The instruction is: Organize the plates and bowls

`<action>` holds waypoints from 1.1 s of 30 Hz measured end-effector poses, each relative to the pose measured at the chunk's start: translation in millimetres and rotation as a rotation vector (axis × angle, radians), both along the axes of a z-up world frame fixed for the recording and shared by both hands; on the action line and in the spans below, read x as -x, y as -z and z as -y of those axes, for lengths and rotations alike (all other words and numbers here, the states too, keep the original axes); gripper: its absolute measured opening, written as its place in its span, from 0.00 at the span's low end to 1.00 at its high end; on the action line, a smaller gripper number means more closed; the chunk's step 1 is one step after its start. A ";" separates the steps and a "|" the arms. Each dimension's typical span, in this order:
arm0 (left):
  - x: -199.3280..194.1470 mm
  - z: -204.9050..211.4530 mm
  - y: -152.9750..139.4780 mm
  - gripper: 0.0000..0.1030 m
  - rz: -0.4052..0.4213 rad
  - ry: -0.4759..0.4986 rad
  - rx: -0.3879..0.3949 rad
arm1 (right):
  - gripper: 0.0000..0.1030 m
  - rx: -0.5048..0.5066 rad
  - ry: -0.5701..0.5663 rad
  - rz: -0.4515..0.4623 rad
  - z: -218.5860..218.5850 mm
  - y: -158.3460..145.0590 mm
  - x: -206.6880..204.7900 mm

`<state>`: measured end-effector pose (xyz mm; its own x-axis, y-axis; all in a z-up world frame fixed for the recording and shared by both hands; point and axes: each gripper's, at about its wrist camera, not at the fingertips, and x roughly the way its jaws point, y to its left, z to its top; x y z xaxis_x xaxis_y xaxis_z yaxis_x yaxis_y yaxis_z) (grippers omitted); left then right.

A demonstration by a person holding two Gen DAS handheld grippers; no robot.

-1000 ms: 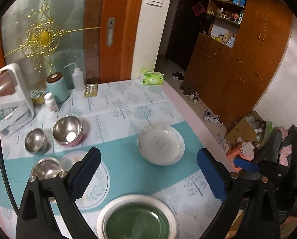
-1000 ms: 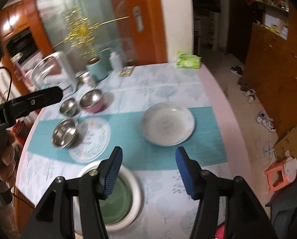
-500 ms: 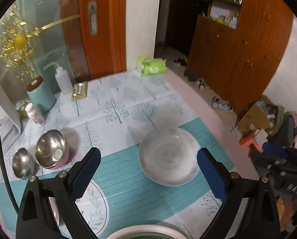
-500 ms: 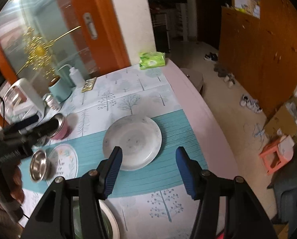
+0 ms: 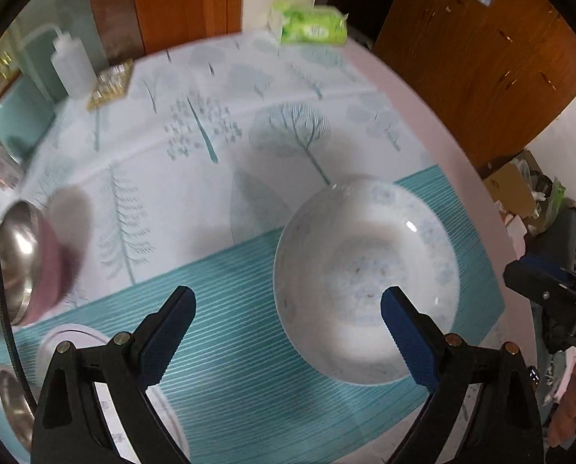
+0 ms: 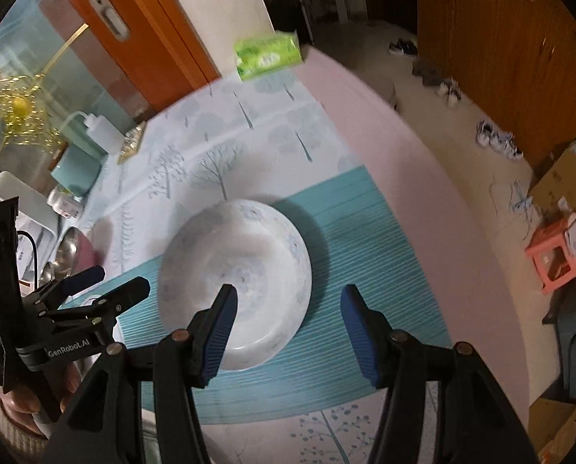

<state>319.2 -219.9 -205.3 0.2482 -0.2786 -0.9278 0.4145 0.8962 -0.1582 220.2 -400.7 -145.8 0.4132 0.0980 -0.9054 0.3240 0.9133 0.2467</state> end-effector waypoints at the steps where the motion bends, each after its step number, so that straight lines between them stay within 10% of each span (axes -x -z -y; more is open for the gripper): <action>1: -4.1 0.5 9.4 0.91 -0.033 -0.003 0.006 | 0.54 -0.008 0.003 -0.014 1.5 6.0 -2.9; 17: -20.3 9.9 64.1 0.29 -0.256 -0.008 0.072 | 0.12 -0.180 0.024 -0.153 19.5 78.0 -28.6; 33: -16.9 -5.2 61.3 0.12 -0.287 -0.024 0.078 | 0.06 -0.142 -0.043 -0.150 6.6 71.6 -23.6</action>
<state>336.1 -214.7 -266.6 -0.0139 -0.3493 -0.9369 0.3220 0.8855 -0.3349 243.7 -407.3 -217.4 0.2678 0.2440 -0.9321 0.3282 0.8864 0.3264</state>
